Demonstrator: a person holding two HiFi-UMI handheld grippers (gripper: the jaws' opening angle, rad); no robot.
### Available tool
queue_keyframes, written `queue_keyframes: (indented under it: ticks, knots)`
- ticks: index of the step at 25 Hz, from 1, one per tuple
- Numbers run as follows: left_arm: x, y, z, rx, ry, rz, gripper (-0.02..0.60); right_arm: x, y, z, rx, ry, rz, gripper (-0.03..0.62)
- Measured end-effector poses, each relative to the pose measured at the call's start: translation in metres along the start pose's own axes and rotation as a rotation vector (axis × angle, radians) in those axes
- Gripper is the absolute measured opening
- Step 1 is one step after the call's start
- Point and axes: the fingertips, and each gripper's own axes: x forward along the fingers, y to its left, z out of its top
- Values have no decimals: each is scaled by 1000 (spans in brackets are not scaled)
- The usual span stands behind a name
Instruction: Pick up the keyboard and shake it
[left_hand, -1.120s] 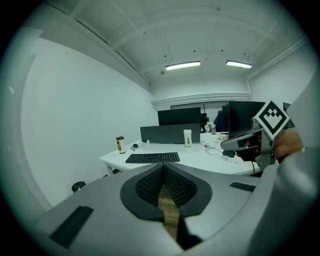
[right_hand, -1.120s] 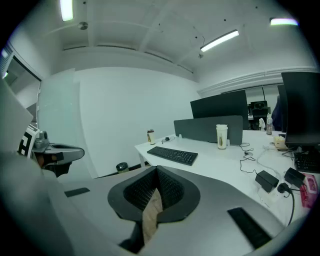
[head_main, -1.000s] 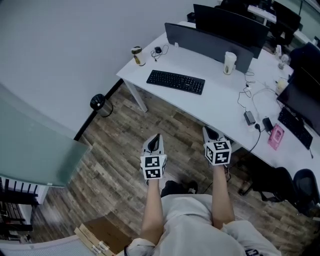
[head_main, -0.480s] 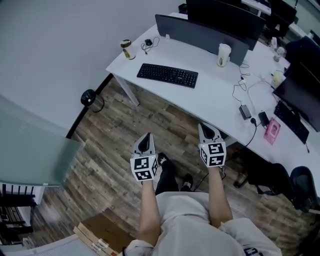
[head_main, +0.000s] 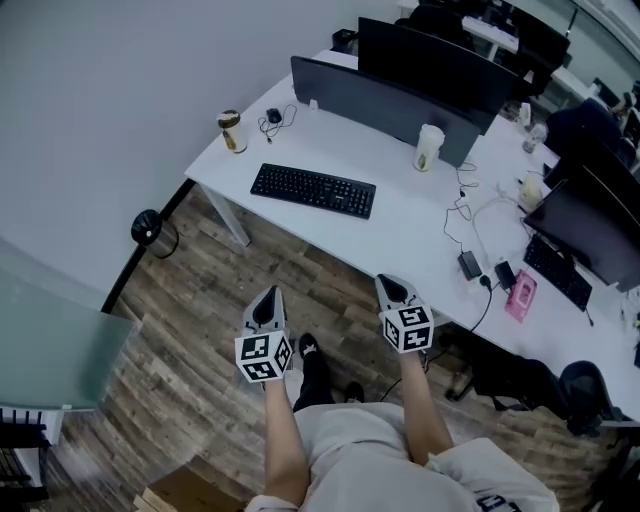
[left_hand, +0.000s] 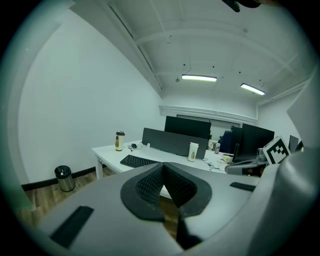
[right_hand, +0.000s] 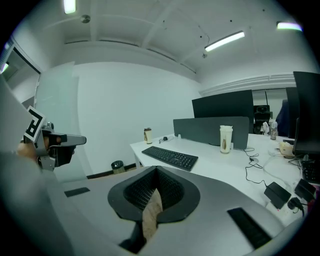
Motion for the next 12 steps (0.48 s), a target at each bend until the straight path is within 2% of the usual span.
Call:
queue_keyframes:
  ticks: [6,12]
  knots:
    - [69,42,23,-40,-3,15,12,53,-20,18,-53,56,16,38]
    - [125,76,47,-16,18,-30,12,90,-48,5,37,122,-35,38]
